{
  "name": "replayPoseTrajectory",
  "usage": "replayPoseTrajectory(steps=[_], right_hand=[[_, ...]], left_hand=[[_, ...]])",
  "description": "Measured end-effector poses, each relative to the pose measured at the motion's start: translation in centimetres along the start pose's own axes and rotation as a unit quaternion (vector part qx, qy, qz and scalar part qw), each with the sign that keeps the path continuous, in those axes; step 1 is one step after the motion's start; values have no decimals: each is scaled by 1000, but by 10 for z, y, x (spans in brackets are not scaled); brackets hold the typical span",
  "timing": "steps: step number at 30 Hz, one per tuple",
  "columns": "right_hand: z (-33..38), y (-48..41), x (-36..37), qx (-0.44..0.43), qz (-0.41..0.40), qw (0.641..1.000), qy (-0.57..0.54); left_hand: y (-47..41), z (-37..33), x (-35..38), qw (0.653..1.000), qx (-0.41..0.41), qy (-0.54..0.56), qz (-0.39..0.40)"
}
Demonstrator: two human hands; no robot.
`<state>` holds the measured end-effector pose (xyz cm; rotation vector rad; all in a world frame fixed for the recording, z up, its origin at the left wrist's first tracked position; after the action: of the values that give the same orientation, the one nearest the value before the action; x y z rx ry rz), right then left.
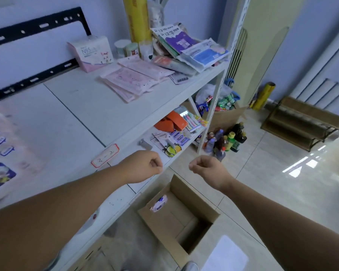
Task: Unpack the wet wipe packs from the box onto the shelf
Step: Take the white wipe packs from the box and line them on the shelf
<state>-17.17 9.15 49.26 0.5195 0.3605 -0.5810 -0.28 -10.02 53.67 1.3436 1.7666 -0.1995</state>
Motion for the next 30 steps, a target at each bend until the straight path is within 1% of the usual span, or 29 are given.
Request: replayPoseTrajectory(steps=[4, 10, 16, 24, 30], right_hand=[[-35, -6, 10, 39, 27, 999, 2], [-99, -29, 40, 92, 40, 995, 4], [-179, -65, 86, 141, 44, 989, -5], [-290, -121, 156, 190, 32, 979, -72], [-363, -172, 216, 222, 45, 965, -130]], left_hand=[[-12, 30, 44, 999, -31, 9, 44], [-50, 87, 111, 990, -92, 3, 103], [-99, 158, 184, 982, -130, 15, 136], [-168, 267, 285, 970, -195, 16, 145], [-228, 340, 369, 967, -200, 37, 152]])
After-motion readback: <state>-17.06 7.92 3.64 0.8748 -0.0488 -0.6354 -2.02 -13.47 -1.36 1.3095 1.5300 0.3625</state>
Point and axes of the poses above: each hand's wrist, its own y-axis away from the middle knuckle, its own x-axis out of the palm, z = x × y, the point moved 1 cm from there along -y, towards the middle knuckle, and after that the axes turned 2 degrees about y, right-handed, at the moved point
